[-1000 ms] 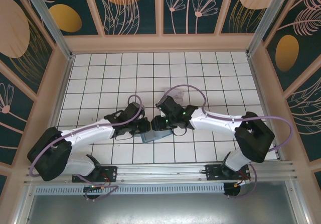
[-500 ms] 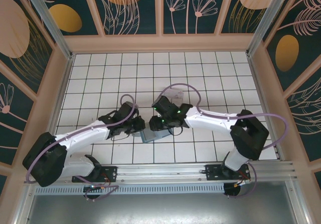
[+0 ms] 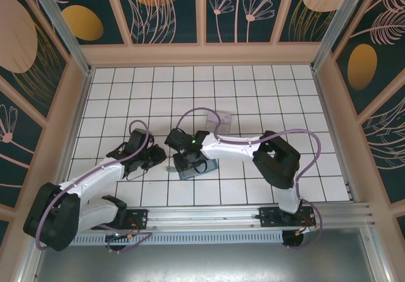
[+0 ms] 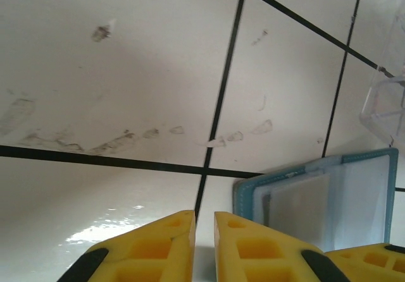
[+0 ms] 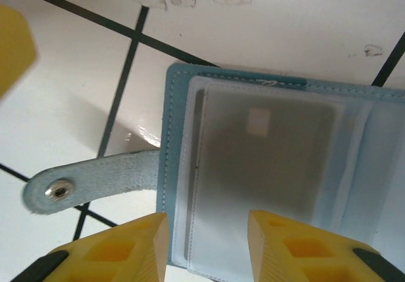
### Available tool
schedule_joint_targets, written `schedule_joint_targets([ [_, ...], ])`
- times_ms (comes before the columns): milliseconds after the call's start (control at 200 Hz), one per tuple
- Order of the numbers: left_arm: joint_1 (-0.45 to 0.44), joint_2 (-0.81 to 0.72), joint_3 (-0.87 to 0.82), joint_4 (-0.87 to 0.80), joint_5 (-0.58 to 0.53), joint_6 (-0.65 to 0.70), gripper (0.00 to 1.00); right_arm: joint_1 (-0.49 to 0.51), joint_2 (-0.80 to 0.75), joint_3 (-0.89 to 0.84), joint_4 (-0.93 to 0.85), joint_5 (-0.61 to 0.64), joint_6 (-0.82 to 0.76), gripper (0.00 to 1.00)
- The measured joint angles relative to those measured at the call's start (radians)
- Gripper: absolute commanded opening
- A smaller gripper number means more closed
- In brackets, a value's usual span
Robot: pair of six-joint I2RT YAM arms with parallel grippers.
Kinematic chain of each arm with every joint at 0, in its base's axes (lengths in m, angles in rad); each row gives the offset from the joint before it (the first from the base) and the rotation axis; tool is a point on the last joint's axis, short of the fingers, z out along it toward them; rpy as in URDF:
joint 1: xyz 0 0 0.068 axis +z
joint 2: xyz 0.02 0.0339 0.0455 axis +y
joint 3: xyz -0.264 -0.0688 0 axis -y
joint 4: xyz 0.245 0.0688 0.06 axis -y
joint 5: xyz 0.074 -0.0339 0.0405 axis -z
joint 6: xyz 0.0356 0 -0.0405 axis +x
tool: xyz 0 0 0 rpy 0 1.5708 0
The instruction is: Take the credit cards out of the card holder
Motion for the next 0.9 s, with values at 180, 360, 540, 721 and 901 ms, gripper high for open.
schedule_joint_targets([
  [180, 0.011, -0.014, -0.011, 0.005, 0.010, 0.006, 0.18, 0.009, 0.051, 0.045, -0.062, 0.029, 0.000, 0.44],
  [360, 0.011, -0.025, -0.011, 0.007, 0.014, 0.019, 0.18, 0.011, 0.088, 0.079, -0.101, 0.043, 0.000, 0.43],
  [540, 0.011, -0.030, -0.010, 0.006, 0.021, 0.026, 0.18, 0.015, 0.109, 0.111, -0.132, 0.062, 0.002, 0.40],
  [721, 0.011, -0.039, -0.010, 0.006, 0.027, 0.027, 0.18, 0.018, 0.112, 0.116, -0.141, 0.074, 0.006, 0.26],
  [901, 0.011, -0.042, -0.010, 0.006, 0.035, 0.035, 0.17, 0.020, 0.112, 0.117, -0.140, 0.072, 0.025, 0.10],
])
